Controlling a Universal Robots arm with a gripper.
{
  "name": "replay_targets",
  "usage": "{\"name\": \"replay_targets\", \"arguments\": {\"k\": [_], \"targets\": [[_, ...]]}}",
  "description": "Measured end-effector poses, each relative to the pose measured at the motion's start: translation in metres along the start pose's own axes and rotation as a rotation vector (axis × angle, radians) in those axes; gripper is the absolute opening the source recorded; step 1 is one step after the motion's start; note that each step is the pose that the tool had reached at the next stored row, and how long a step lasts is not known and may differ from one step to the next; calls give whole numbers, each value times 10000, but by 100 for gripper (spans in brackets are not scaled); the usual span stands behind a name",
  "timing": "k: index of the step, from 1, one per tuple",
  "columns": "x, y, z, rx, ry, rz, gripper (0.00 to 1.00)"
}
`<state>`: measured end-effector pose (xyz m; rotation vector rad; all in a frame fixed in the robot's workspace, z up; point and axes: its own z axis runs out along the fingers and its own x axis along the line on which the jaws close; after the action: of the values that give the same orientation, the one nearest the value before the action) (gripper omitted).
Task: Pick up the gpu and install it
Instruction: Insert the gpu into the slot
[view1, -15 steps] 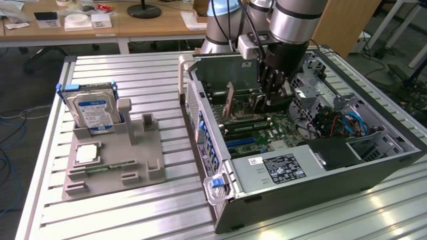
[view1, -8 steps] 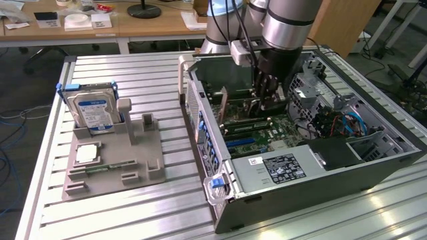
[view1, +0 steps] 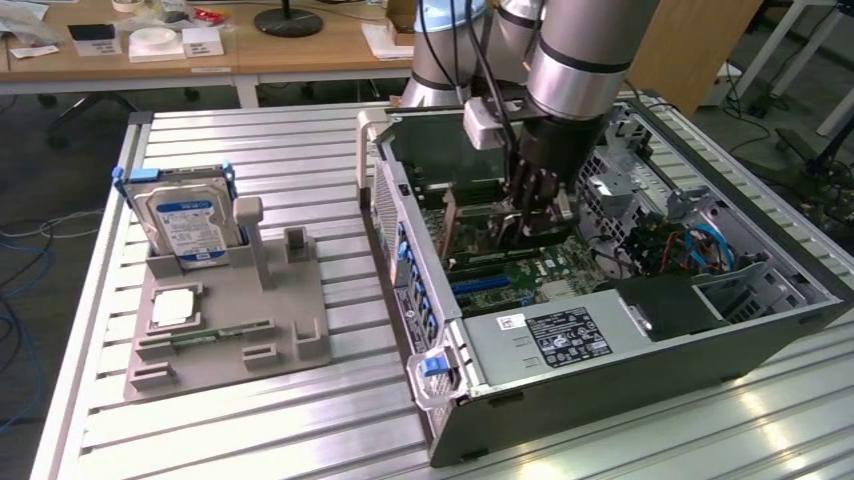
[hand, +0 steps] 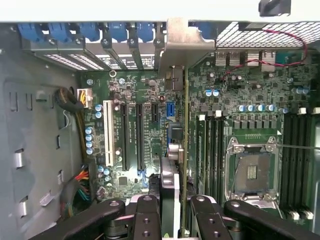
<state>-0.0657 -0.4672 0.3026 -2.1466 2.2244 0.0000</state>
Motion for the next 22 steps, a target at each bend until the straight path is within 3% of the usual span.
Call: {"name": "replay_targets", "arguments": {"k": [9,15,22], "targets": [[-32,6,160,-13,11,-285,28],[-33,27,170,-16,13,-284,28],[-31,49,290,-16,14,-282,28]]}}
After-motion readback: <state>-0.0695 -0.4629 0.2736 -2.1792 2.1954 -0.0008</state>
